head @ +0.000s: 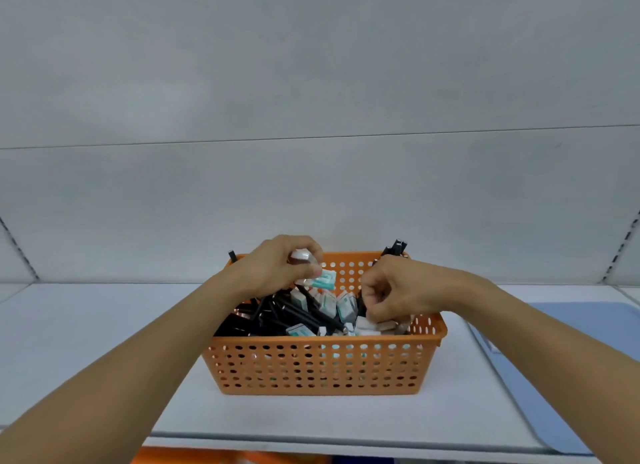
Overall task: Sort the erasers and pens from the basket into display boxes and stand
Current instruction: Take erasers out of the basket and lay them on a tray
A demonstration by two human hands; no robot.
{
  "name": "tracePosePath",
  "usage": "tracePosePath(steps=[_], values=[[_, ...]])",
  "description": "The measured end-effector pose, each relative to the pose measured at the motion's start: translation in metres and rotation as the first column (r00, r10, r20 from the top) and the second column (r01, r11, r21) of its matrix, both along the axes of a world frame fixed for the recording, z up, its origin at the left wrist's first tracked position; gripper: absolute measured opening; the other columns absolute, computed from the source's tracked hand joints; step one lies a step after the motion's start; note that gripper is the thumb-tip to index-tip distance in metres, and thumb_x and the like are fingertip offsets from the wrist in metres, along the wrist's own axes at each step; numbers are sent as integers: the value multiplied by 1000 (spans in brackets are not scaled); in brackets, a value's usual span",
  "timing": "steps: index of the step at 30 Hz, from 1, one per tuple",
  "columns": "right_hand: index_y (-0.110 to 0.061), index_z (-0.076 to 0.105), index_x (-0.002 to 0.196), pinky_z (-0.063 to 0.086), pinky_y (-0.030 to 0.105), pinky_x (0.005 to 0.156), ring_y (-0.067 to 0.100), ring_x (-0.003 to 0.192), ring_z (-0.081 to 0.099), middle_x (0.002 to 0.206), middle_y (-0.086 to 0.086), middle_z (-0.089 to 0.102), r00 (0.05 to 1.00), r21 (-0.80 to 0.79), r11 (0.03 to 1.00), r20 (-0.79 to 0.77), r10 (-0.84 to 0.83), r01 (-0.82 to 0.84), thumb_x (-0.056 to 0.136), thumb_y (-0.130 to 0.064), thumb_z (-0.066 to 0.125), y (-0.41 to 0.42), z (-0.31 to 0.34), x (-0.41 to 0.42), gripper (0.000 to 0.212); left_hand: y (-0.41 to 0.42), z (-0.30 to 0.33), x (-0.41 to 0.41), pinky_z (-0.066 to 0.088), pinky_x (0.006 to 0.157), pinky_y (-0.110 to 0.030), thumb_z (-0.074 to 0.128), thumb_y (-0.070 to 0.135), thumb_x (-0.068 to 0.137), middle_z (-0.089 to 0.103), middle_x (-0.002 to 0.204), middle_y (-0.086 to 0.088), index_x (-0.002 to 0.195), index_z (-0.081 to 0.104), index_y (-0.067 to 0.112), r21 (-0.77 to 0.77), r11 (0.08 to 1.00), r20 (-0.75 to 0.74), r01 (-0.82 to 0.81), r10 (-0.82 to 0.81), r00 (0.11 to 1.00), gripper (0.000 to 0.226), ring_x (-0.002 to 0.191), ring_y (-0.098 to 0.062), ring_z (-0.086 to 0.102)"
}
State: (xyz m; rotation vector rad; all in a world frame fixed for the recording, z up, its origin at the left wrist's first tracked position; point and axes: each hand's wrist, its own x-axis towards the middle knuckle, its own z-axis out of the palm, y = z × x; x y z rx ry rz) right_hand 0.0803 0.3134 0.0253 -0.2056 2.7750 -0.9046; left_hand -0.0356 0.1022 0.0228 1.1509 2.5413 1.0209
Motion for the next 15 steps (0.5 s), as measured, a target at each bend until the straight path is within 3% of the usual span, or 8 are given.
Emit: tracePosePath(steps=[4,9,12,15], values=[[-24,67,86,60,37,78,14,81,68,86,-5,70,992,126,989,105,64,-78,81,-32,76,-5,-4,-4,13,-3,-4,14,48,55,-19,64,32,92,73,88,-1,90,66,31,103,987,94,-124,115,989,3,62,-7,58],[-23,66,84,52,28,72,12,81,61,85,-6,65,984,330,930,126,125,-160,86,-34,69,-14,-6,-10,11,-6,-9,31,53,58,-20,65,27,92,73,89,-9,93,68,25,226,940,248,-256,198,948,4,61,-13,64],[-25,64,71,51,25,68,8,73,60,75,-9,64,988,297,942,67,141,-154,82,-32,72,-11,-5,-6,15,-10,-8,39,58,66,-28,66,25,91,73,90,-10,93,70,23,298,905,336,-303,198,921,4,70,-18,67],[-18,68,70,52,20,64,3,66,60,71,-8,66,996,118,990,-10,84,-82,80,-15,71,-5,-1,-1,11,-14,-5,48,59,70,-31,67,23,91,73,91,-12,96,70,19,374,855,433,-359,182,883,8,74,-21,69]])
